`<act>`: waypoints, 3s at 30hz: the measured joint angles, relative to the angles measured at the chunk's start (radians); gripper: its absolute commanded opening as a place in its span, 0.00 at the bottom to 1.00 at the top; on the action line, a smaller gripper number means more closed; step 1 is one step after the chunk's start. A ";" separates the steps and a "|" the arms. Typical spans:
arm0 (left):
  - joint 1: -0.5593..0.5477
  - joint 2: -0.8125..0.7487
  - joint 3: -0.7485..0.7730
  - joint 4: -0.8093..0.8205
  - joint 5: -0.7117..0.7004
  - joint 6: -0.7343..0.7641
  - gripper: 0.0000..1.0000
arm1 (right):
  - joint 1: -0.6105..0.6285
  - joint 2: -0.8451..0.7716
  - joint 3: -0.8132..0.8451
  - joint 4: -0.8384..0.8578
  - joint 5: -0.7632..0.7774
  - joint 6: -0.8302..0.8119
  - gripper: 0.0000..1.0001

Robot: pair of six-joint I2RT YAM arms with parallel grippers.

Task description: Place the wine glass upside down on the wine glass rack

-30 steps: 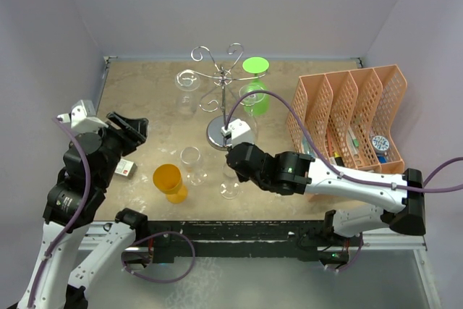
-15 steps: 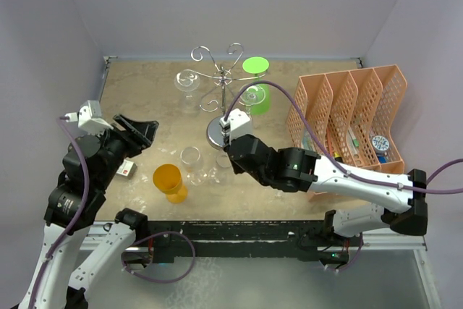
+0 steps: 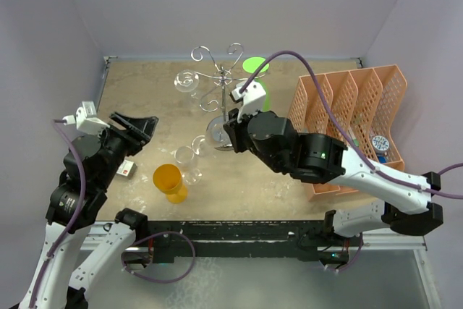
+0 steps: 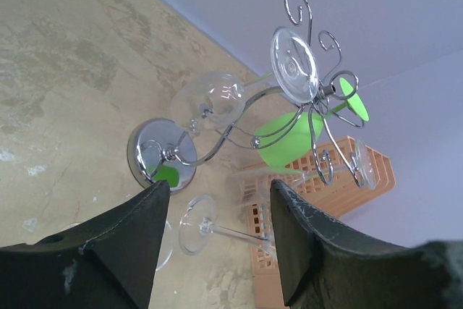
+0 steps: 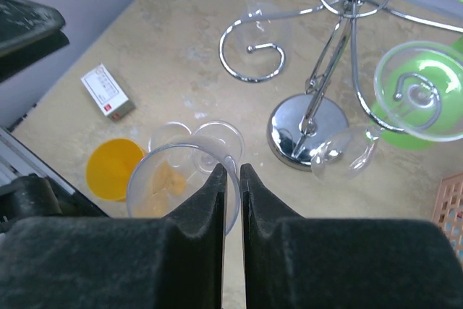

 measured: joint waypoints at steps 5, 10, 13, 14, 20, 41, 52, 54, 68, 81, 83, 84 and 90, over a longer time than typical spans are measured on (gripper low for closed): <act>0.000 0.006 0.000 0.004 -0.029 -0.018 0.55 | 0.000 0.000 0.048 -0.002 0.000 -0.018 0.12; 0.000 0.016 0.000 0.010 -0.047 -0.040 0.56 | 0.000 0.000 0.053 0.000 0.000 -0.029 0.12; 0.000 0.014 0.000 0.009 -0.064 -0.060 0.59 | 0.000 0.000 0.055 0.013 -0.002 -0.040 0.15; 0.000 0.013 0.000 0.006 -0.081 -0.063 0.60 | 0.000 0.000 0.058 0.019 -0.005 -0.044 0.15; 0.000 0.011 0.002 -0.054 -0.180 -0.093 0.61 | 0.000 0.013 0.125 0.076 -0.032 -0.077 0.13; 0.000 -0.040 0.041 -0.084 -0.268 -0.247 0.63 | 0.000 0.155 0.193 0.252 -0.081 -0.086 0.04; 0.000 -0.163 0.057 -0.101 -0.342 -0.415 0.64 | 0.000 0.241 0.187 0.373 -0.077 -0.094 0.04; 0.000 -0.157 0.056 -0.097 -0.326 -0.438 0.65 | 0.000 0.242 0.182 0.406 -0.075 -0.095 0.04; 0.000 -0.061 -0.088 0.100 -0.193 -0.626 0.65 | 0.000 0.241 0.152 0.536 -0.060 -0.097 0.03; 0.000 -0.052 -0.178 0.266 -0.222 -0.806 0.65 | 0.000 0.206 0.077 0.565 -0.084 -0.074 0.03; 0.000 -0.052 -0.178 0.266 -0.222 -0.818 0.64 | 0.000 0.202 0.077 0.571 -0.083 -0.075 0.03; 0.000 -0.053 -0.177 0.263 -0.225 -0.822 0.64 | 0.000 0.201 0.077 0.576 -0.083 -0.075 0.02; 0.000 -0.069 -0.176 0.240 -0.232 -0.826 0.63 | 0.000 0.201 0.077 0.585 -0.079 -0.075 0.02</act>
